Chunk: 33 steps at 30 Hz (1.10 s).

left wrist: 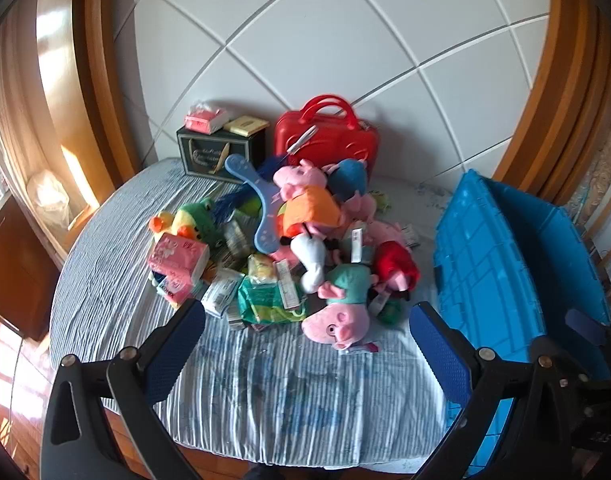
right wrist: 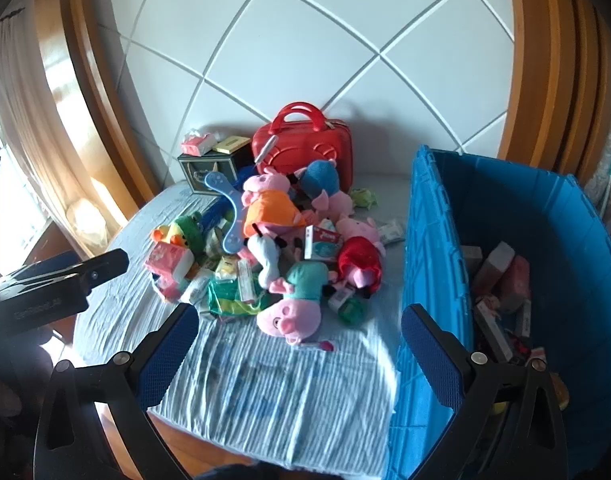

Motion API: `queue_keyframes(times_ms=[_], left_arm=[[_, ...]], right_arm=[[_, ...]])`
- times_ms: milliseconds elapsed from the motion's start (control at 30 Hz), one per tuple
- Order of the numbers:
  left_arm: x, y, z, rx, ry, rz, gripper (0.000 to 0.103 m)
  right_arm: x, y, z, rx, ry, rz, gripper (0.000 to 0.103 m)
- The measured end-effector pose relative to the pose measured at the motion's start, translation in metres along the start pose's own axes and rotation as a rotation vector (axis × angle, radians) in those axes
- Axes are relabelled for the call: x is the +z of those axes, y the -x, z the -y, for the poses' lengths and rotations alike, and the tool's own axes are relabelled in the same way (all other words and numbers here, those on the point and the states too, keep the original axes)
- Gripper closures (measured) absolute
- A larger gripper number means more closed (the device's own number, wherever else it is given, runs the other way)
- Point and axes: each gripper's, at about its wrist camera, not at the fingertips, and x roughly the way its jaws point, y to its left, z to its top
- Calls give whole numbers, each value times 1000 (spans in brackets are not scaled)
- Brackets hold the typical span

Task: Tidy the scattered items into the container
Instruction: 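Move the left tool toward a white medicine box while the right tool approaches a teal plush pig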

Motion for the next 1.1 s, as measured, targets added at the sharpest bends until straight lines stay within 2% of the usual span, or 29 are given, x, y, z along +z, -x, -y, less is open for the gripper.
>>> queue_keyframes(times_ms=[267, 467, 733, 1033, 1100], left_arm=[[-1, -79, -45, -7, -30, -77, 0], [-4, -149, -60, -25, -40, -134, 0], [-24, -239, -49, -29, -33, -204, 4], [-41, -322, -42, -10, 7, -273, 10], [-42, -333, -43, -15, 24, -279, 17]], right_arm=[[3, -56, -25, -32, -29, -42, 0], [-16, -138, -26, -70, -51, -156, 0], [-51, -243, -14, -138, -55, -251, 0], [-68, -313, -3, -158, -48, -297, 0], [-70, -321, -1, -166, -49, -302, 0]])
